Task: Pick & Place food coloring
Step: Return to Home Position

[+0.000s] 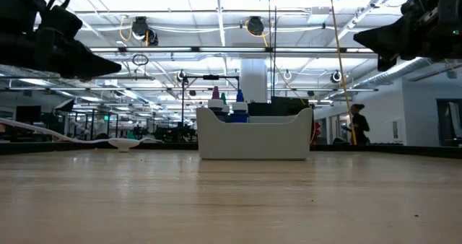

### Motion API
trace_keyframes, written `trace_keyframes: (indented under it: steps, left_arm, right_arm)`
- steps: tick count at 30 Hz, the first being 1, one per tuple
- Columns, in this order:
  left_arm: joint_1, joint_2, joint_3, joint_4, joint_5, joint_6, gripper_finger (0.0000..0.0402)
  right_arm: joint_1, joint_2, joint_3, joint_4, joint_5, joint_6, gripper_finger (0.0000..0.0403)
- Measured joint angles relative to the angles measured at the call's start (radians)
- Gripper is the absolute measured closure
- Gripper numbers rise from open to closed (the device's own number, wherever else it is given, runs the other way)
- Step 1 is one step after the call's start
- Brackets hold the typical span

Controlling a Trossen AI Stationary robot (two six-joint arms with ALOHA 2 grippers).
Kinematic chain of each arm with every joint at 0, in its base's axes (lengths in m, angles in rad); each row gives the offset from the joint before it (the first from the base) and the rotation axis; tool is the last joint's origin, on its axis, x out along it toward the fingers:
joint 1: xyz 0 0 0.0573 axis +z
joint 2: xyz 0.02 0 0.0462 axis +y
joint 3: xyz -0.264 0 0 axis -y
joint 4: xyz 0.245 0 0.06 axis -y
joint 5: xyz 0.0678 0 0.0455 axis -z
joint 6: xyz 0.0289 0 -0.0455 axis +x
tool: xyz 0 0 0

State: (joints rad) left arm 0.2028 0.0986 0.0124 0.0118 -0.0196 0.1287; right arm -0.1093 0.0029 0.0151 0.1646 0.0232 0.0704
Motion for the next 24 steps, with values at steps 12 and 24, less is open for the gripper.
trace_keyframes:
  steps: [12,24]
  left_arm:
    - [0.000,0.061,-0.002,0.020,0.018,-0.052,0.0365]
    - [0.000,0.061,-0.002,0.023,0.018,-0.056,0.0364]
  right_arm:
    - [0.000,0.000,0.000,-0.065,0.000,0.126,0.0403]
    - [0.000,0.000,0.000,-0.065,0.001,0.127,0.0403]
